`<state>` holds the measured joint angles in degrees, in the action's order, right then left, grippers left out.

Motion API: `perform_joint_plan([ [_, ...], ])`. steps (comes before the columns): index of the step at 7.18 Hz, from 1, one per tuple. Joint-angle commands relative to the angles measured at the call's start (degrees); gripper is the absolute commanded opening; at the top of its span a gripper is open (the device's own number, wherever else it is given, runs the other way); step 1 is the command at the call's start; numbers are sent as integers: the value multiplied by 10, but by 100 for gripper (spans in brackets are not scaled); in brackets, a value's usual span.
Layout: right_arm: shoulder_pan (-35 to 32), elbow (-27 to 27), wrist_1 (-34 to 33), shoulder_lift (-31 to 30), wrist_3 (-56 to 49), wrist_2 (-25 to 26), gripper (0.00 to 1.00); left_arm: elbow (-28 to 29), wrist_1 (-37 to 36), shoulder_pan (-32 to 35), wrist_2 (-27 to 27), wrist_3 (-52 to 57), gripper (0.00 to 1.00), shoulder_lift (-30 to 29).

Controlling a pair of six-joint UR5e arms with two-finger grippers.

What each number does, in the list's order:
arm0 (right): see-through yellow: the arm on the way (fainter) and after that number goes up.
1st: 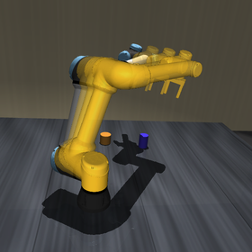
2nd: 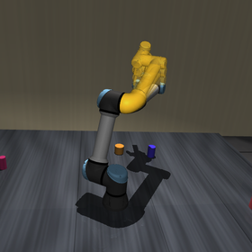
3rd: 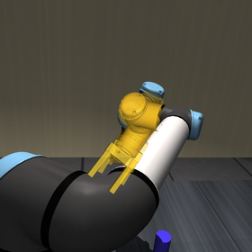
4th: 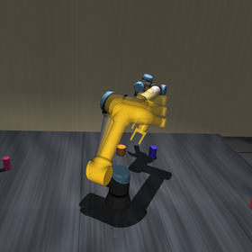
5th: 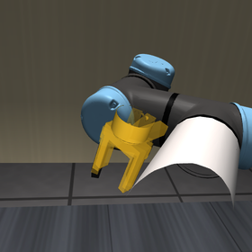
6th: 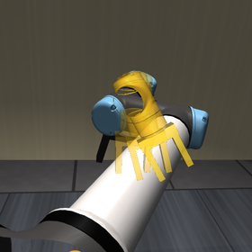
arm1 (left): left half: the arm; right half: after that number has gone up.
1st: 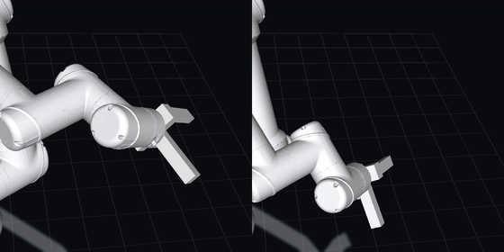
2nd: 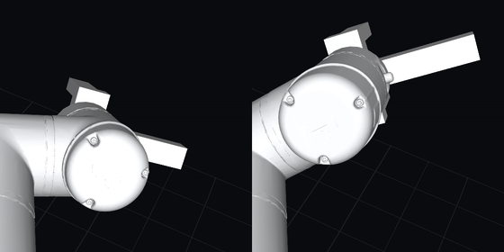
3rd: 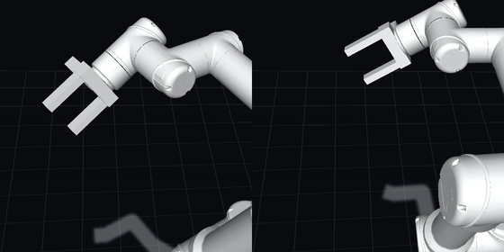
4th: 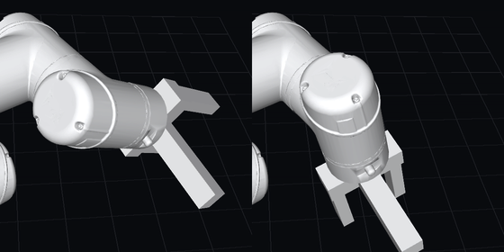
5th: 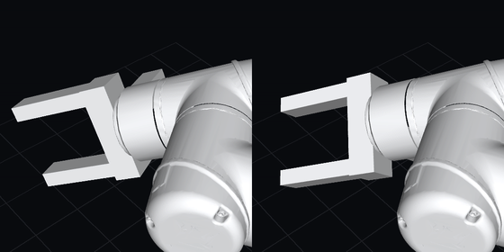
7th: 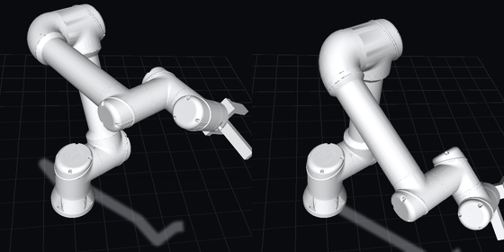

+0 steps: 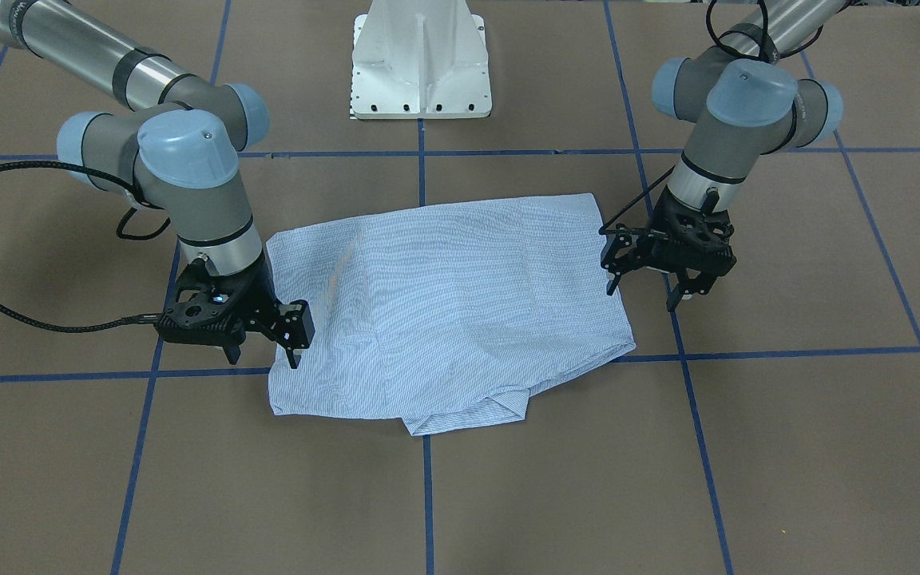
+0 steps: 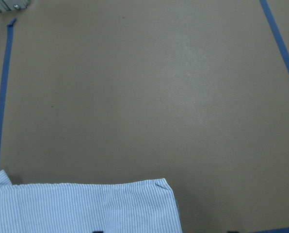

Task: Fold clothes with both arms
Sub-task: 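Move the left gripper to the folded shirt's side edge nearest it and grasp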

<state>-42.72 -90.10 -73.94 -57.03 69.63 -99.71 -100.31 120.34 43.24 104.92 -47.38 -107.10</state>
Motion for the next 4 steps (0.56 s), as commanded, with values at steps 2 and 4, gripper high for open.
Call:
perform_joint_plan([
  [2,-5,-21,1,-18,-5,-1,100,-54,96,-80,-5,-107,100,101],
  [4,-4,-24,2,-20,-6,6,100,-53,157,-138,-55,-165,100,143],
])
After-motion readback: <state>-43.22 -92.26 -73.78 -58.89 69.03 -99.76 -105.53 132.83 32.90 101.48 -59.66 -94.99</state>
